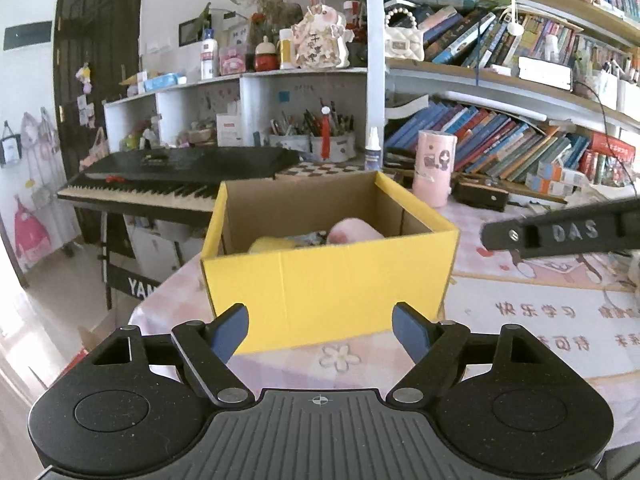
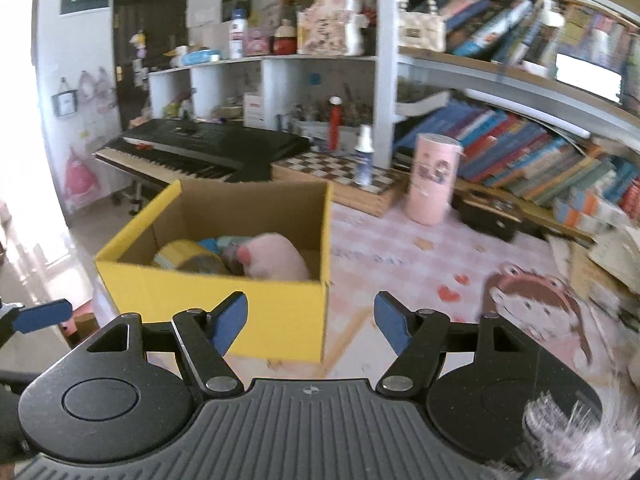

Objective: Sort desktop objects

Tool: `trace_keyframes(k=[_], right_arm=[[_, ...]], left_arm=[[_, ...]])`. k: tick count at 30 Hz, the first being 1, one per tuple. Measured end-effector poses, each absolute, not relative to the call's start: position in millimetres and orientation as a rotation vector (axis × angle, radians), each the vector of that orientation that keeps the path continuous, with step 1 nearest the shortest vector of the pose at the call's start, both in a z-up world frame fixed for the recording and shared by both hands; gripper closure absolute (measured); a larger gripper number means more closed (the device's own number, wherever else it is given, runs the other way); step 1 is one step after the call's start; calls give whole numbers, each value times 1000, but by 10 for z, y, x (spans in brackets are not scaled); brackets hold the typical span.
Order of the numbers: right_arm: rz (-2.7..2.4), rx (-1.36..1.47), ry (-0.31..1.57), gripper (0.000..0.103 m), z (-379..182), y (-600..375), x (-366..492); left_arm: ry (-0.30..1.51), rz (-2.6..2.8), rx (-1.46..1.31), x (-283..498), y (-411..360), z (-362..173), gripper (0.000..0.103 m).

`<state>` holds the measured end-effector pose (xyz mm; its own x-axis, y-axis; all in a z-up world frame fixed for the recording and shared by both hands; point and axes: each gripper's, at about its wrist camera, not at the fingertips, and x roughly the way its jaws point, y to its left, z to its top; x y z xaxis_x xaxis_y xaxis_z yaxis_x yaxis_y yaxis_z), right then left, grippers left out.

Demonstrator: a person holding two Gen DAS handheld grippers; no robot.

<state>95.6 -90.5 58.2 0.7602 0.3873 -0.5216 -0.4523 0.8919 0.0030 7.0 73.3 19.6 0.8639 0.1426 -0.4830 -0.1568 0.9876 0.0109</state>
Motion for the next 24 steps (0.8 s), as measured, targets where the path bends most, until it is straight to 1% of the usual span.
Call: trace_keyframes(k=[7,17,20,21,24], right_arm=[[348,-103,560,35,385,-1117,502],[238,-56,609,35,175,-1341,52],[211,-40,610,34,143,-1398,-12],[200,-35,609,34,136,-1421,-32],[168,-21,609,34,109,-1486,-96]], left_arm=[[520,115,-31,-151,671,102,21],[554,65,-23,-238,573,55,21],[553,51,-13,-240,526,58,20],[554,47,-11,-240,512,52,17],[566,28,2,-238,444,33,16]])
